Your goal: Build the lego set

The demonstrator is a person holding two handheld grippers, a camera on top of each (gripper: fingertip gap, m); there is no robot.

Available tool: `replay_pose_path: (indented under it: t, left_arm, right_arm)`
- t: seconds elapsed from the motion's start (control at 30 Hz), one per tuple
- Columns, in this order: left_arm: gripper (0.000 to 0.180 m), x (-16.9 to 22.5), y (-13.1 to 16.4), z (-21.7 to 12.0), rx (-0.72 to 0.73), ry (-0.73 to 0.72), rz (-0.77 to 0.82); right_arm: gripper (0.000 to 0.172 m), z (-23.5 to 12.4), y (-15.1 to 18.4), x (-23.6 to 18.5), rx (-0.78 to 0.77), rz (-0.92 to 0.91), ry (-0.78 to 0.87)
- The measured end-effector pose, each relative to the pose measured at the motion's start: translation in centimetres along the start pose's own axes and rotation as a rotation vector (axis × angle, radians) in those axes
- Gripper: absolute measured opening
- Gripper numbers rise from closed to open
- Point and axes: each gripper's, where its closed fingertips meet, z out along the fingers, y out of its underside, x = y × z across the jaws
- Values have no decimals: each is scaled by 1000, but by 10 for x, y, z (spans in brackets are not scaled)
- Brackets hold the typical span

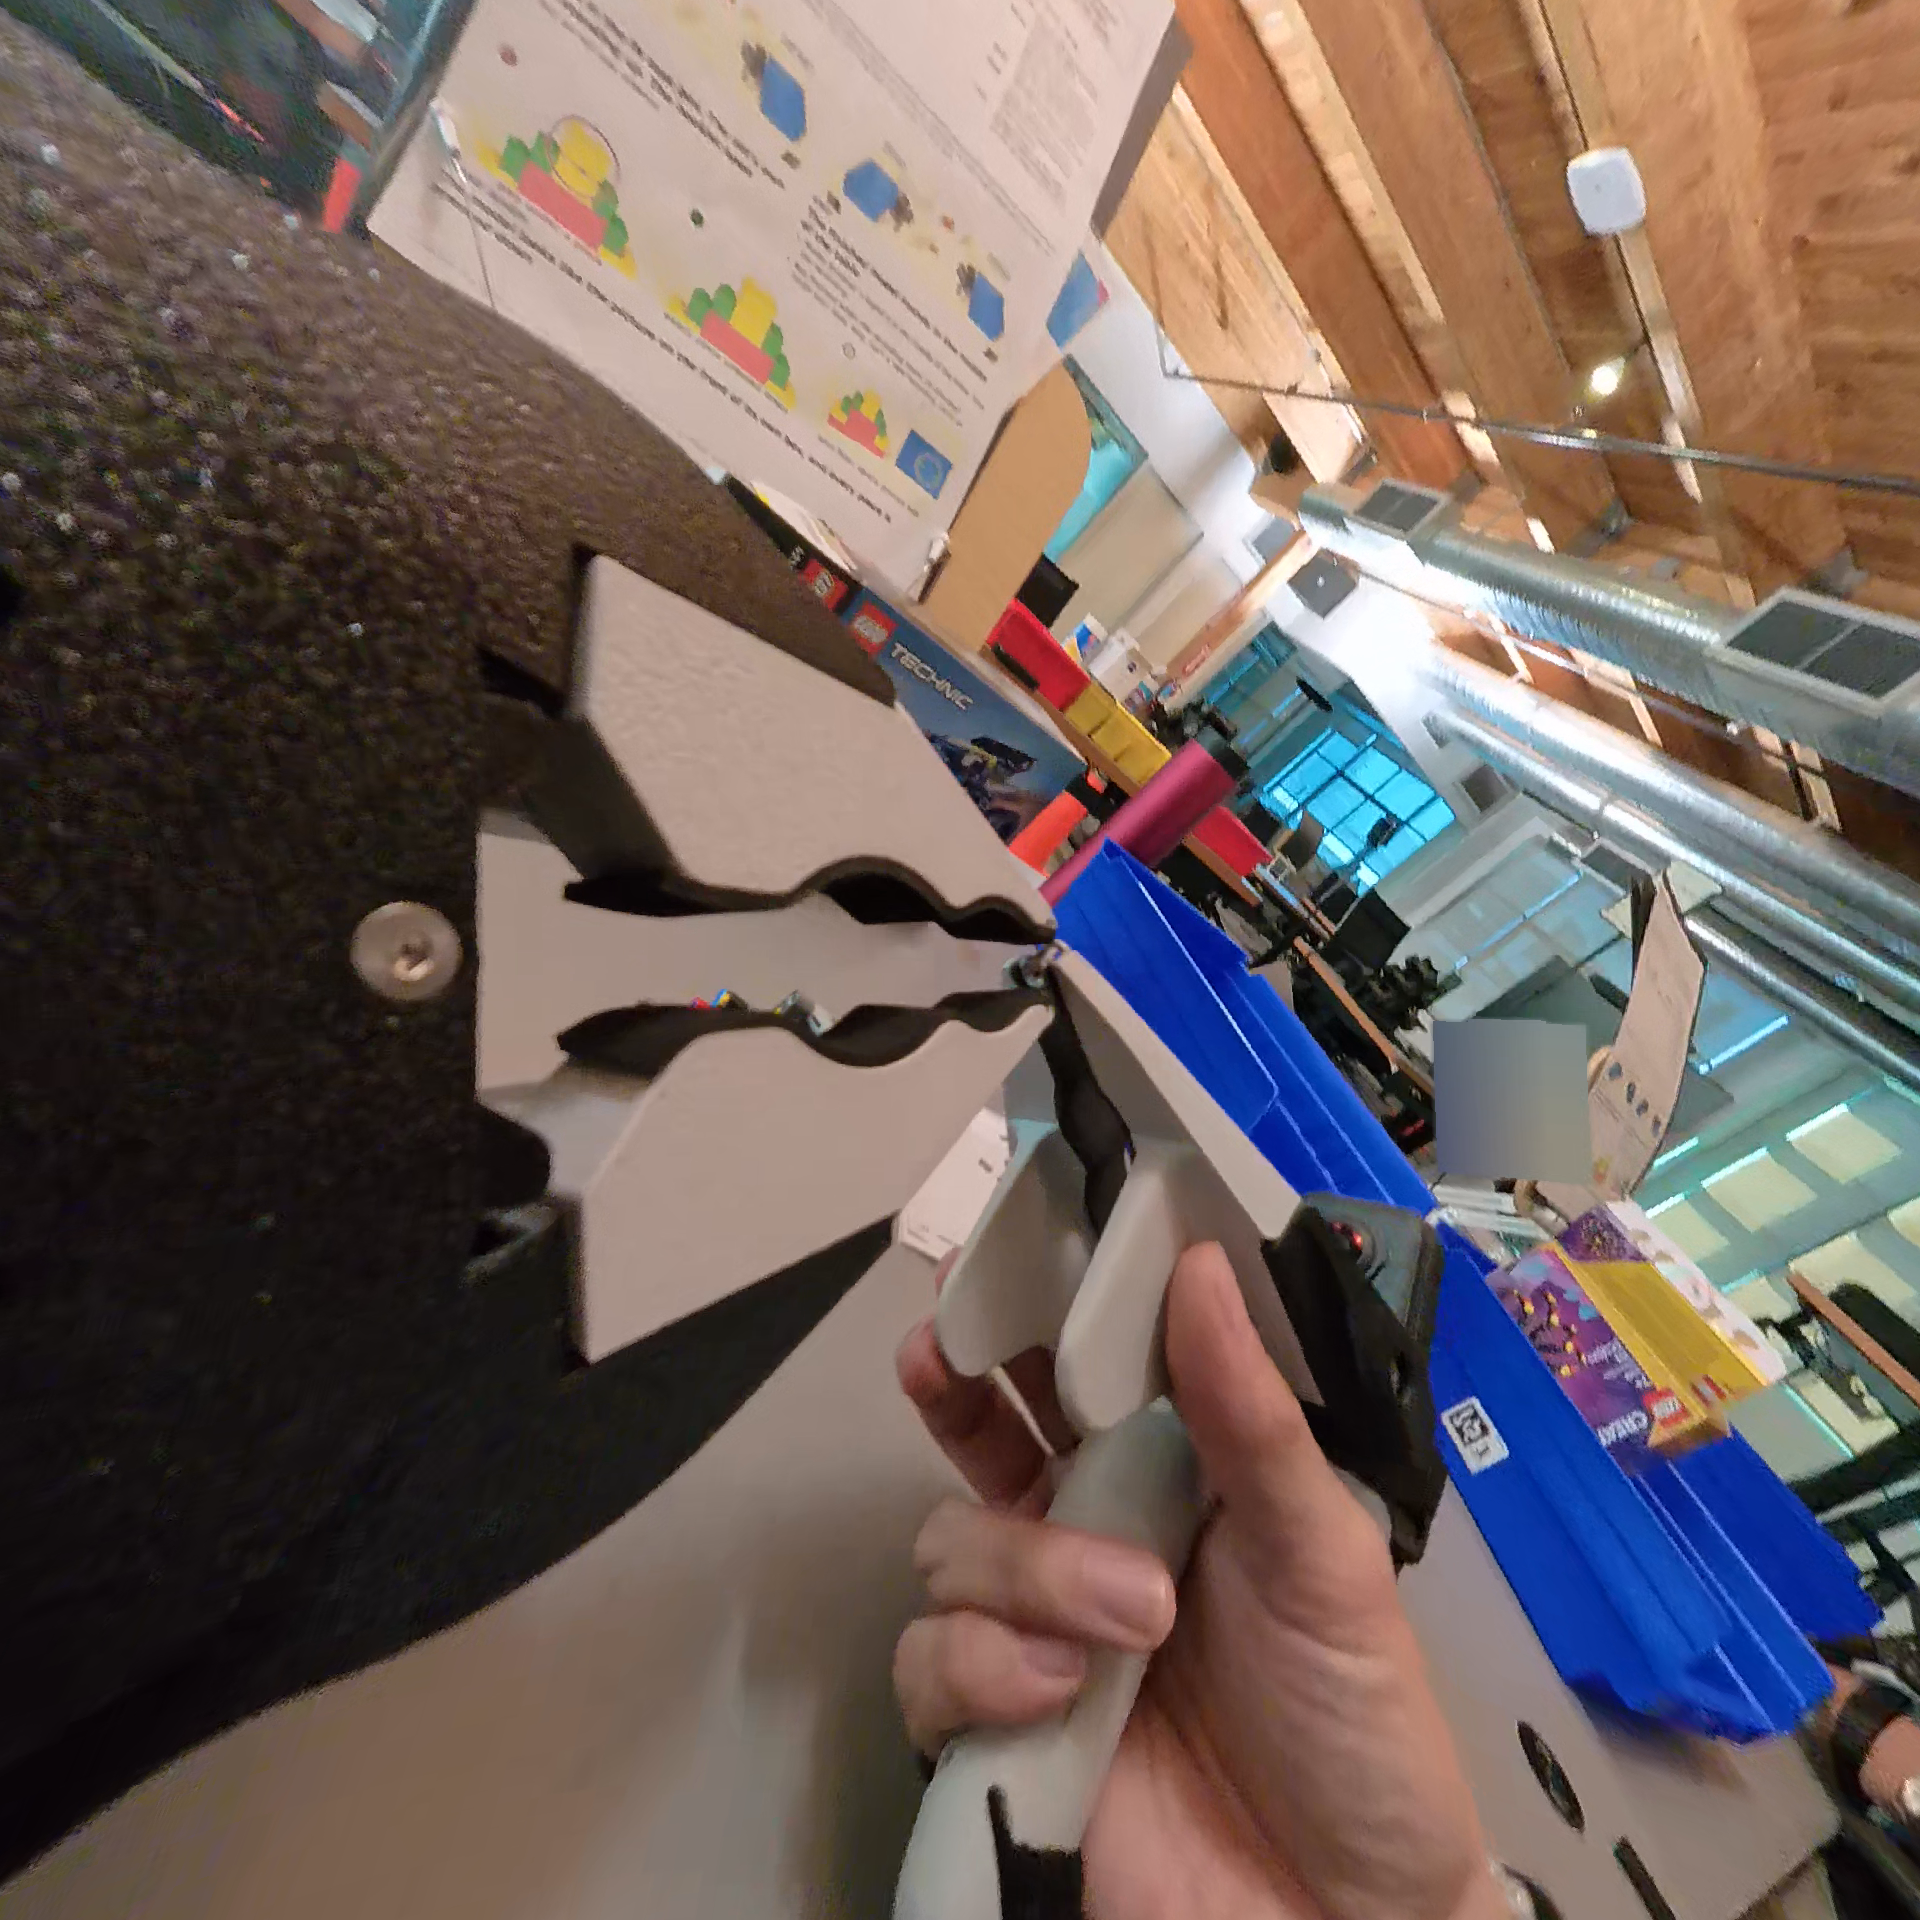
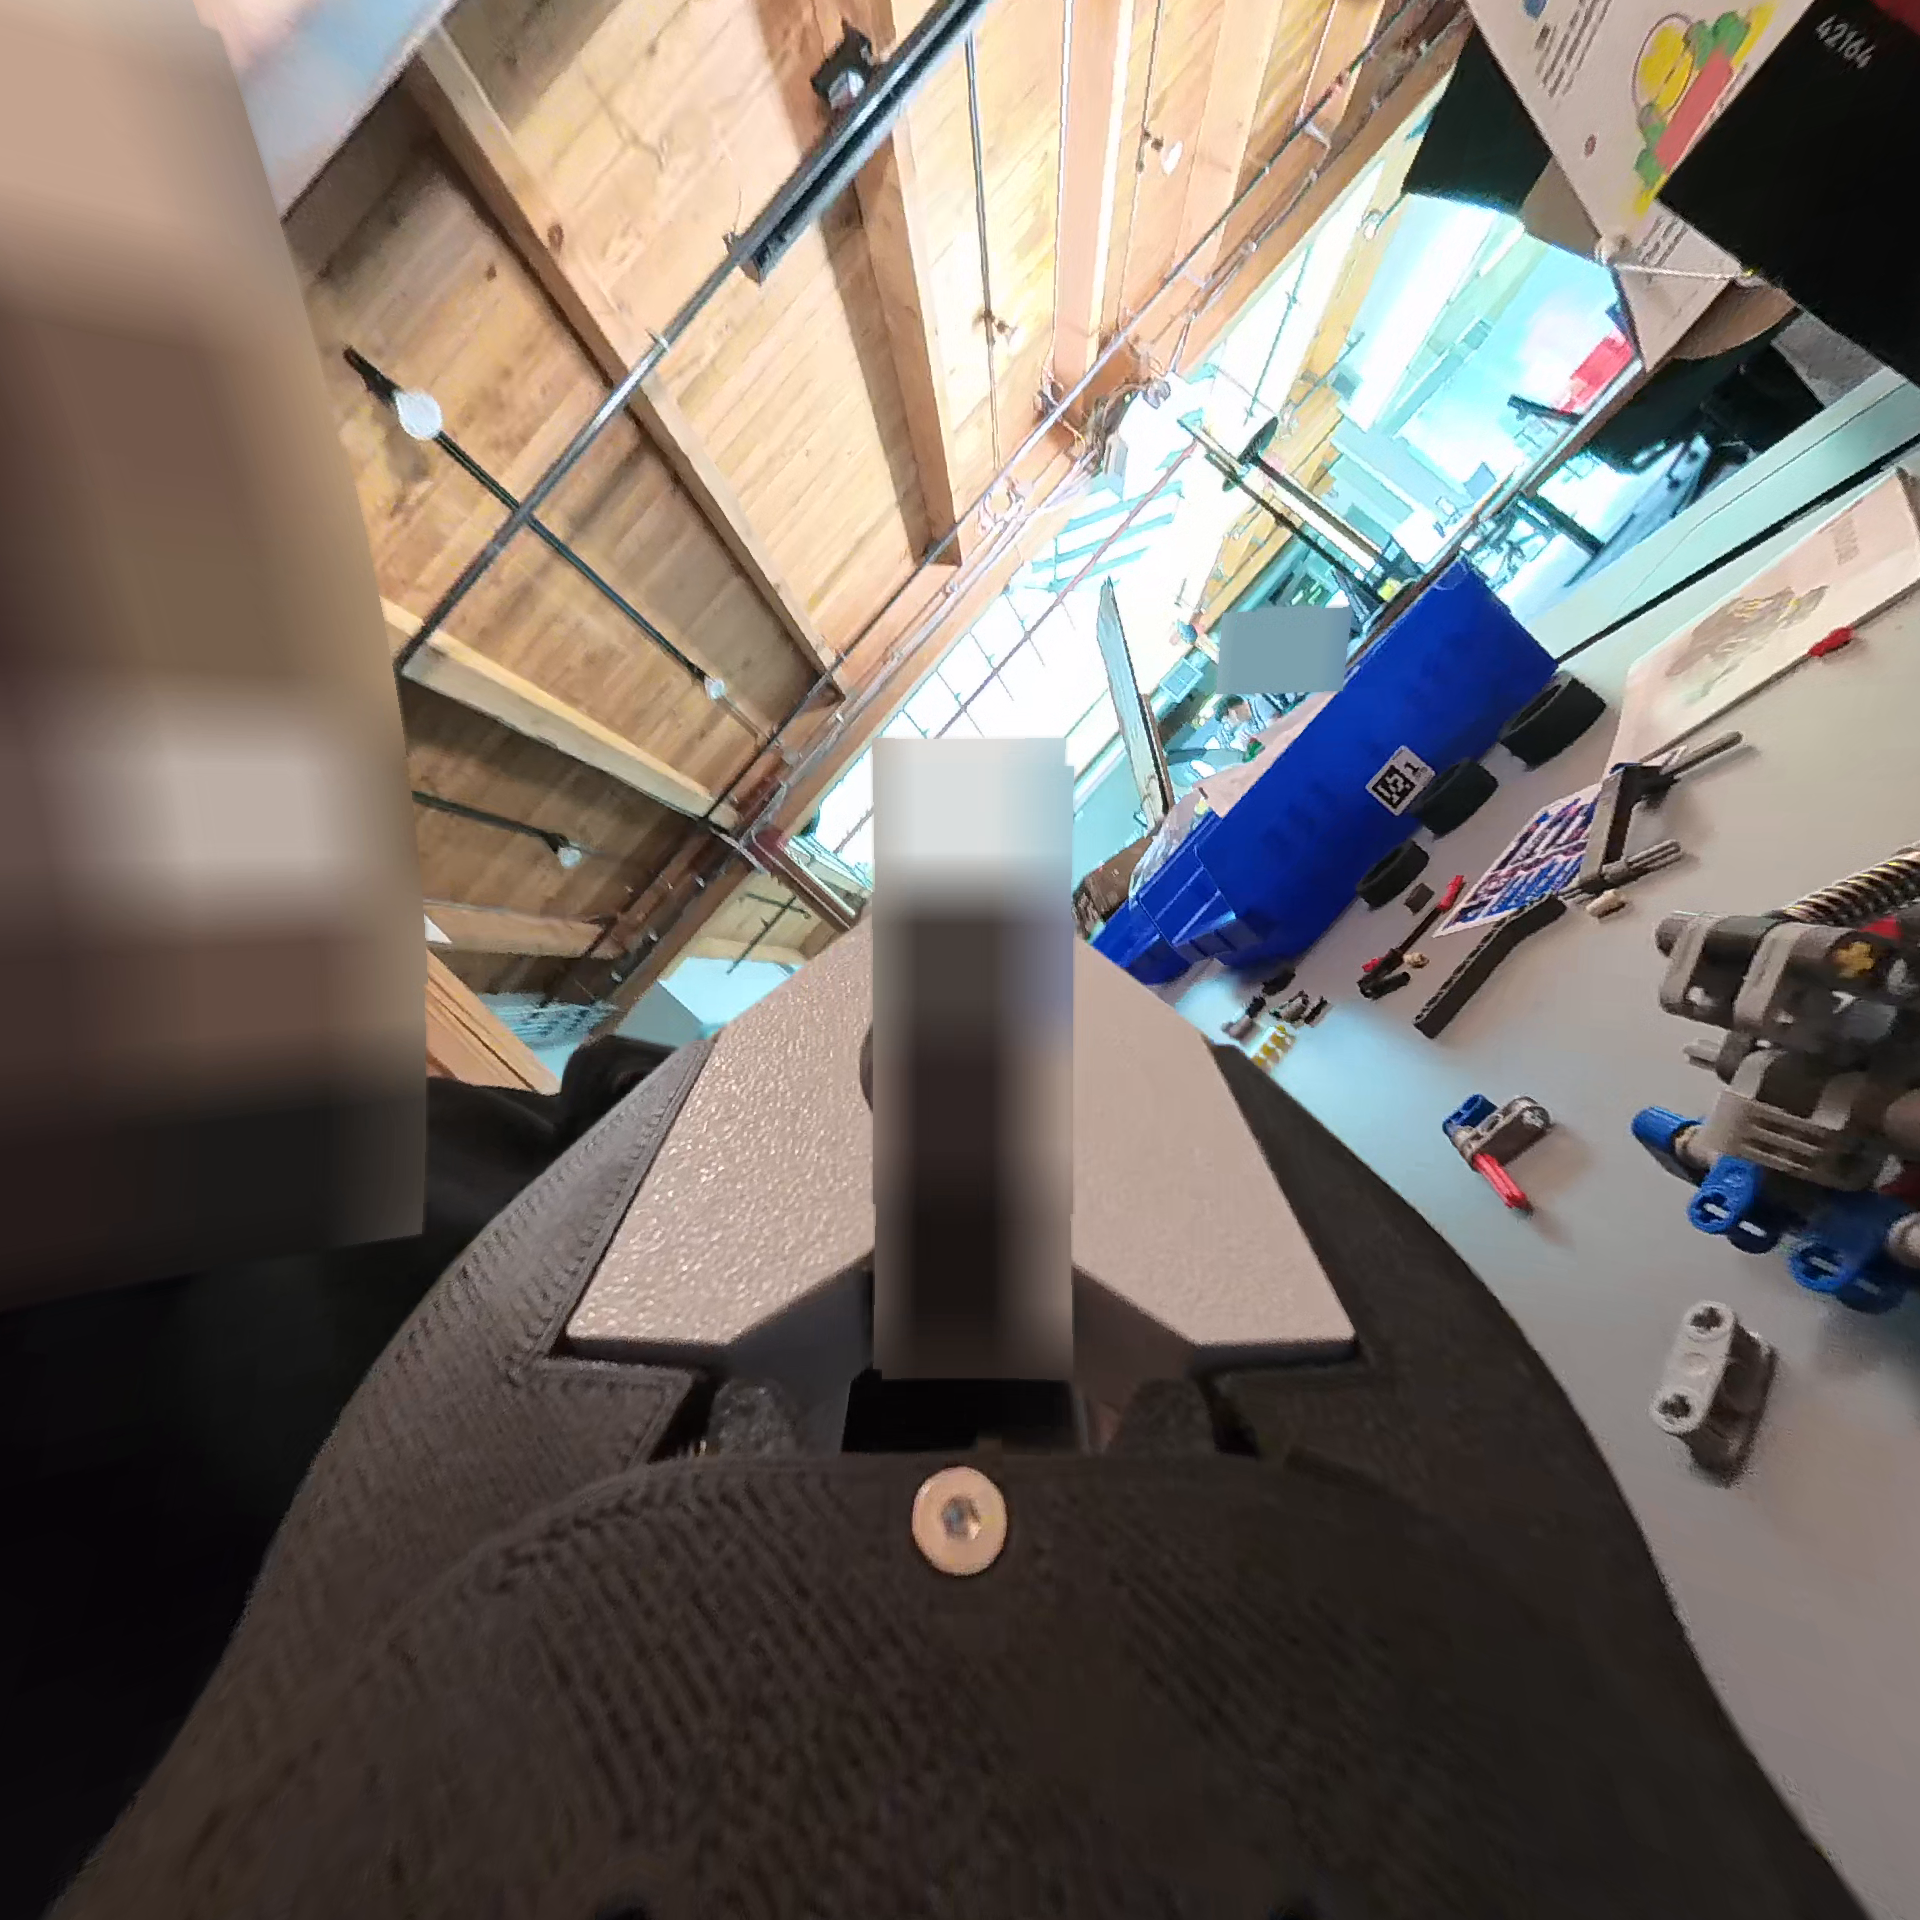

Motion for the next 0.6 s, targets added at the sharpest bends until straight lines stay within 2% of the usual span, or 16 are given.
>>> replay_pose_path:
  t: [0.03,0.1,0.23,0.33,0.5,0.6]
  left_arm:
    - [3,-1,-2,-1,3,-15,2]
    - [3,-1,-2,-1,-2,-27,6]
    - [3,2,0,-1,2,53,-45]
    - [3,7,3,-3,4,152,-53]
    - [3,26,15,-15,-8,378,14]
    - [3,32,18,-21,-8,438,37]
  right_arm:
    - [4,1,-1,-2,10,6,-12]
    - [4,1,-1,-3,16,22,-16]
    - [4,-1,0,0,-10,10,0]
    - [5,-3,5,3,-57,-10,15]
    - [10,-11,22,13,-226,-102,97]
    - [2,-13,26,12,-266,-129,97]
